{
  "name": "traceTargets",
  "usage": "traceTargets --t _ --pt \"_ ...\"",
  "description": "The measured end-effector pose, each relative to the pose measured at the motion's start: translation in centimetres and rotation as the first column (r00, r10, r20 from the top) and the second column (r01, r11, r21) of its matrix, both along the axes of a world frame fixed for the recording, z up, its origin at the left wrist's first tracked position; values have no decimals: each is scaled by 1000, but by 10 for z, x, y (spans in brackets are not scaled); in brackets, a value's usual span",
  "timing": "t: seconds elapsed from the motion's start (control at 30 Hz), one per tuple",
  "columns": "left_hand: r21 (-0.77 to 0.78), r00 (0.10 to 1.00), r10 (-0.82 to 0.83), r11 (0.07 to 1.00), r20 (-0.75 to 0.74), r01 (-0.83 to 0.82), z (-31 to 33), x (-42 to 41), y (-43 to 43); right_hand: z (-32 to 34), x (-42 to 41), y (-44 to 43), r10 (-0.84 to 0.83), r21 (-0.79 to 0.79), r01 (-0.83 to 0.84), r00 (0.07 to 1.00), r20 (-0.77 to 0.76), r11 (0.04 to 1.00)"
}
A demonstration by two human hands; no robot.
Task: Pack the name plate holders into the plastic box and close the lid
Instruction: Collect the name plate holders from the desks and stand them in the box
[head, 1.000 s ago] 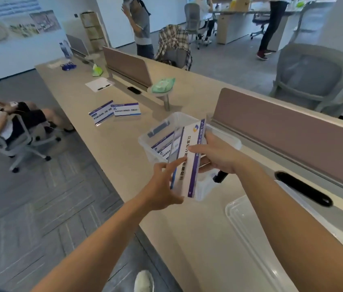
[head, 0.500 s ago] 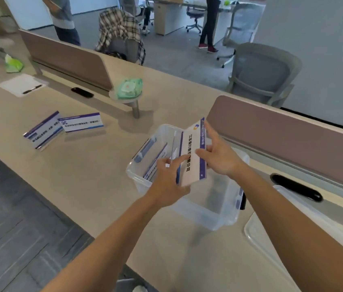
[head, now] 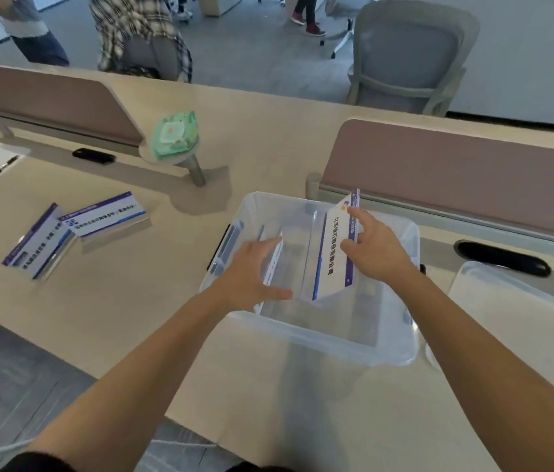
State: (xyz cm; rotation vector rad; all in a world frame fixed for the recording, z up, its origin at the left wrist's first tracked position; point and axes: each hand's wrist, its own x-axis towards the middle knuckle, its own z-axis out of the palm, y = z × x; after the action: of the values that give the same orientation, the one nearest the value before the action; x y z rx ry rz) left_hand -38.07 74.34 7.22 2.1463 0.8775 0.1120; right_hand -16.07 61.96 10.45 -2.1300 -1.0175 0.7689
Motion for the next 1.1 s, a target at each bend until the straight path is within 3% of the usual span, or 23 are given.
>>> traceTargets --t 0.33,0.5,0.73,0.9,1.1 --pt "287 960 -12 953 -279 95 -35 -11 78 -66 -22 35 119 -306 -68 981 151 950" --pt "278 970 -73 951 -230 137 -58 -15 100 -86 -42 47 135 -462 -17 965 225 887" --pt "309 996 -52 948 -76 73 -67 -18 103 -99 -71 65 202 -608 46 921 333 793" --pt "225 999 34 974 -39 -24 -64 -16 104 -110 -71 72 181 -552 -7 948 262 834" --pt "187 994 78 980 -77 -63 -59 -16 102 -111 -46 60 109 -443 -136 990 -87 886"
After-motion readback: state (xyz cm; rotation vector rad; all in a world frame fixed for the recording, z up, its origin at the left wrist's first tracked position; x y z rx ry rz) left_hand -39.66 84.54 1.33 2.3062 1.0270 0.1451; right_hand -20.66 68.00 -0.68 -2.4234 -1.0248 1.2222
